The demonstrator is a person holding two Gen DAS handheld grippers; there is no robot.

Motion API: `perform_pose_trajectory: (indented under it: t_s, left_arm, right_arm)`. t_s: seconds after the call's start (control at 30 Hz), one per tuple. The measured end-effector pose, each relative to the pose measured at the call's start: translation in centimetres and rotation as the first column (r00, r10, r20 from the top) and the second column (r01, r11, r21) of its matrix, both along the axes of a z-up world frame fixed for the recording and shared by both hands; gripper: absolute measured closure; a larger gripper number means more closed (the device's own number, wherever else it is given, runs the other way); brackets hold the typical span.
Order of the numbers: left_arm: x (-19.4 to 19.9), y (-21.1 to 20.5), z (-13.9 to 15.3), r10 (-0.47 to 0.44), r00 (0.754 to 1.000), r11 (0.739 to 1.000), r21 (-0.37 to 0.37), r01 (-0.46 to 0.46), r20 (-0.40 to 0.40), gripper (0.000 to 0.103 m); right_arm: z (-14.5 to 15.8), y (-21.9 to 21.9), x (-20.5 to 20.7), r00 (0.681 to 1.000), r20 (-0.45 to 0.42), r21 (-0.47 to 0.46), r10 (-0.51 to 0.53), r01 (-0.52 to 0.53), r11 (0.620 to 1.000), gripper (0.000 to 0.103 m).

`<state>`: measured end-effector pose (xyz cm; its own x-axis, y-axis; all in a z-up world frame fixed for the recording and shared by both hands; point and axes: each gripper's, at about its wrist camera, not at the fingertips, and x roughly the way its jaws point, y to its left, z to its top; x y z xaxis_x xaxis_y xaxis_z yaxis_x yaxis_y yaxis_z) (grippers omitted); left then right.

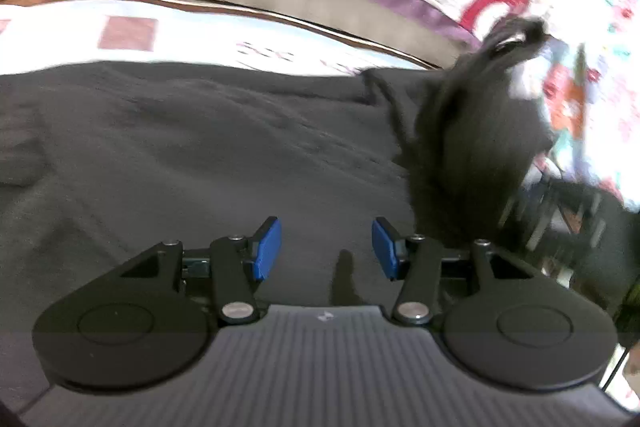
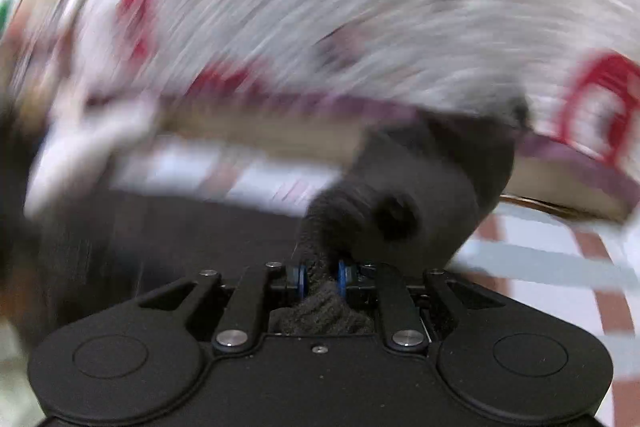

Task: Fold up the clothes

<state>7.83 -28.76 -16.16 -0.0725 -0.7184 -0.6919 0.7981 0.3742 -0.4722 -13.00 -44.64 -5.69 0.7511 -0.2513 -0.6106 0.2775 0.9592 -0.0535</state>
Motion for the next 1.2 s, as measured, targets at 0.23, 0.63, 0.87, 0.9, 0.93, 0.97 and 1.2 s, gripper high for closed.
perform_pose_trajectory:
  t_s: [0.23,0.63,0.87,0.9,0.93,0.97,1.2]
  left_arm:
    - [0.5,0.0,-1.1,0.026,0.998,1.000,-0.001,-0.026,-0.054,0.053]
    - [0.9,0.3,-0.7,0.049,0.997,0.999,0.006,-0.049,-0.053,0.050]
    - [0.5,0.3,0.2,0.034,0.998,0.999,-0.031,-0.036,-0.053,0.044]
    - [0.3,0.3,0.3,0.029,0.998,0.999,-0.037,-0.031,-0.056,0.043]
    - [0.2,0.3,0.4,0.024,0.998,0.999,-0.039,-0.026,-0.054,0.043]
    - [-0.1,0.3,0.4,0.018,0.999,0.999,-0.039,-0.020,-0.052,0.041]
    - [-2.0,-0.9,-0.3,-0.048,0.998,0.999,-0.013,0.048,-0.027,0.039]
  right_arm:
    - [-6.4,3.7,1.9,0.970,-0.238,-0.131,0.055,-0.088,0.987,0.084]
    - [-4.8,3.0,2.5,0.981,-0.196,0.049,-0.004,0.014,0.999,0.067]
    - [-5.2,9.3,0.8,0.929,-0.196,-0.041,0.313,-0.327,0.944,0.039]
    - [-5.2,9.6,0.3,0.928,-0.205,-0.047,0.312,-0.328,0.944,0.040]
    - [-4.7,9.2,-0.3,0.933,-0.186,-0.020,0.309,-0.318,0.948,0.040]
    - [-3.9,8.3,-1.2,0.946,-0.136,0.032,0.294,-0.292,0.956,0.039]
    - [-1.9,1.7,-8.9,0.997,-0.032,0.208,-0.072,0.077,0.975,0.037]
